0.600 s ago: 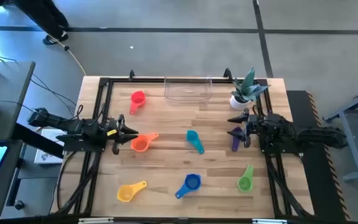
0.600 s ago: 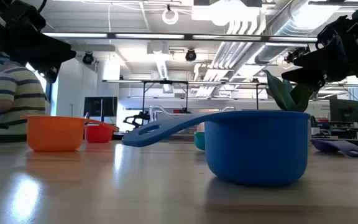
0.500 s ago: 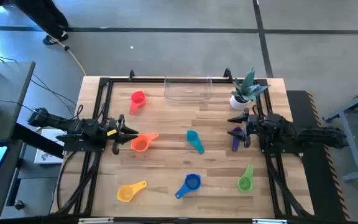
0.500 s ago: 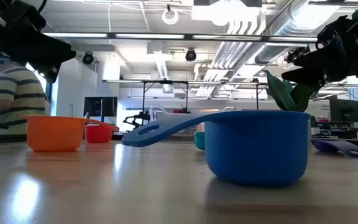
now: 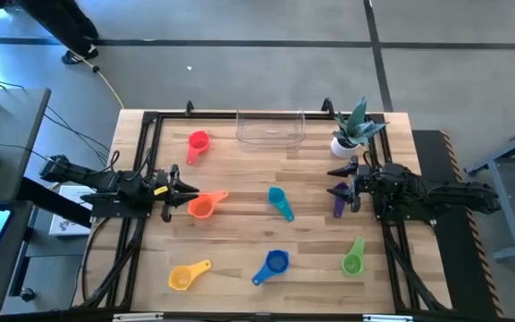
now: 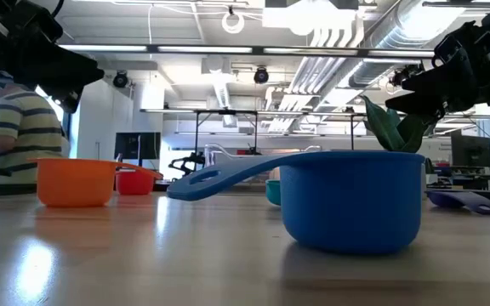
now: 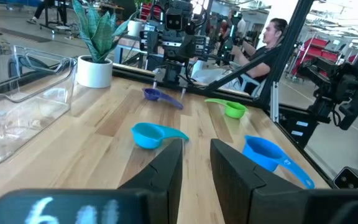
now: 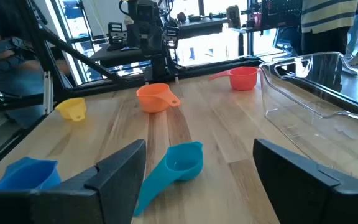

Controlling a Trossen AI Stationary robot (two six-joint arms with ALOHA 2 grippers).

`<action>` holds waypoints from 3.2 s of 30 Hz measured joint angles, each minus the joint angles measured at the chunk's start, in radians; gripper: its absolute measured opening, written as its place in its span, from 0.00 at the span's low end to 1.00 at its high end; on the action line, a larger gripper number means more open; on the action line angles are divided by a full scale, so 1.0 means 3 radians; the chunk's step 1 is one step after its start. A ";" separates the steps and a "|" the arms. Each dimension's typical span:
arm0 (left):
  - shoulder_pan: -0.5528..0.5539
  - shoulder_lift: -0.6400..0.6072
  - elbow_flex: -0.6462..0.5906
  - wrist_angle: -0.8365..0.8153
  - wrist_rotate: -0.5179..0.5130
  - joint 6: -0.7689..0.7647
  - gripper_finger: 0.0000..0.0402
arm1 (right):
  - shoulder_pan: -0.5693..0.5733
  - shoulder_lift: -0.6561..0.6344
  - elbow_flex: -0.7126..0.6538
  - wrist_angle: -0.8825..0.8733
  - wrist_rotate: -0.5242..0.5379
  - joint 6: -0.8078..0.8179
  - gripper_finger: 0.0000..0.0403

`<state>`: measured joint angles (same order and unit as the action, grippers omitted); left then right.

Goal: Nest measuring cups in basket

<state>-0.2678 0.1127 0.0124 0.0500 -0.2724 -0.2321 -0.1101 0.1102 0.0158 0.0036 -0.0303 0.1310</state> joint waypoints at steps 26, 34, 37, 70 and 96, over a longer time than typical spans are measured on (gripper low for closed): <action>0.0001 0.0000 0.0001 0.0000 0.0000 0.0000 0.18 | -0.0001 -0.0001 0.0000 0.0000 0.0000 -0.0001 0.72; 0.0000 0.0000 0.0000 0.0000 0.0000 0.0000 0.18 | -0.0001 0.0000 0.0001 0.0001 0.0001 0.0000 0.72; -0.0001 0.0000 0.0000 0.0000 0.0000 0.0000 0.18 | -0.0001 0.0000 0.0000 0.0001 0.0000 -0.0001 0.72; -0.0001 0.0001 0.0001 0.0022 -0.0179 -0.0755 0.18 | 0.0000 0.0001 0.0001 0.0001 0.0000 0.0000 0.72; -0.0001 0.0001 0.0291 0.0243 -0.1095 -0.1269 0.18 | -0.0001 0.0000 0.0001 0.0000 0.0001 -0.0001 0.72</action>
<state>-0.2680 0.1131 0.0996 0.1227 -0.6010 -0.6128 -0.1102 0.1102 0.0162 0.0036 -0.0301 0.1308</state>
